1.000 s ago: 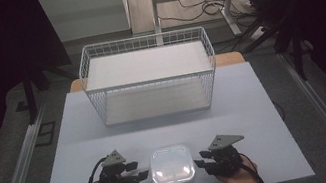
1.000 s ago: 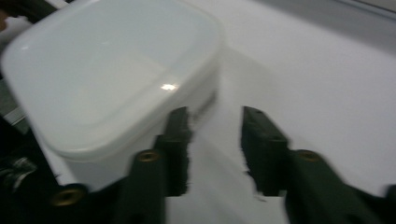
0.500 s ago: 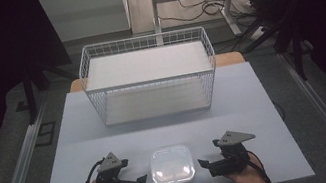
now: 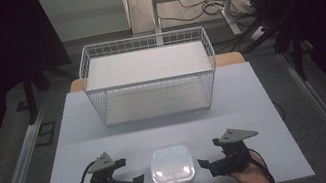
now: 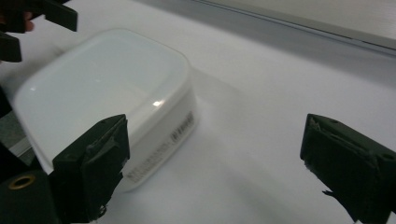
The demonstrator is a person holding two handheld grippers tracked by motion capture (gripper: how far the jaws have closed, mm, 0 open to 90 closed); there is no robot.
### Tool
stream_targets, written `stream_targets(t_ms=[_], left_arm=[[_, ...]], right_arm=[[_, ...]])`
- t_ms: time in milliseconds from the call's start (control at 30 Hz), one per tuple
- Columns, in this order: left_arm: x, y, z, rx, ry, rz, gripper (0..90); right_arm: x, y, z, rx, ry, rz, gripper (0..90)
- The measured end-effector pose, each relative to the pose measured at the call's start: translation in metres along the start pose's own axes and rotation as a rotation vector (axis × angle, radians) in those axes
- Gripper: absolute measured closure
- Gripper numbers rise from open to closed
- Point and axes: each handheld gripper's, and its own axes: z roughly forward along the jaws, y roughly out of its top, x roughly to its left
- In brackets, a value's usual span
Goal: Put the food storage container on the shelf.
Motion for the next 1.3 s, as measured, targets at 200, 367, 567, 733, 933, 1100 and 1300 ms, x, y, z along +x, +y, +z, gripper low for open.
stream_targets(t_ms=[200, 367, 567, 733, 933, 1100, 1300], left_arm=[[-0.008, 0.009, 0.004, 0.002, -0.037, 0.01, 3.6], [-0.015, 0.017, 0.013, 0.028, -0.076, 0.007, 3.0], [-0.018, 0.027, 0.028, 0.064, -0.108, 0.001, 3.8], [-0.017, 0.026, 0.045, 0.108, -0.122, -0.007, 4.4], [-0.017, 0.02, 0.049, 0.136, -0.167, -0.049, 14.0], [-0.017, 0.018, 0.036, 0.158, -0.186, -0.119, 30.7], [-0.024, 0.019, 0.02, 0.115, -0.139, -0.124, 59.4]], right_arm=[[0.011, 0.009, 0.001, -0.001, 0.032, 0.021, 4.3], [0.018, 0.016, 0.004, -0.001, 0.053, 0.028, 2.1], [0.024, 0.023, 0.015, 0.051, 0.09, 0.021, 3.8], [0.025, 0.021, 0.031, 0.127, 0.138, 0.031, 8.1], [0.025, 0.013, 0.039, 0.18, 0.209, 0.098, 21.9], [0.027, 0.015, 0.028, 0.199, 0.186, 0.116, 40.5], [0.025, 0.013, 0.015, 0.181, 0.175, 0.214, 61.6]])
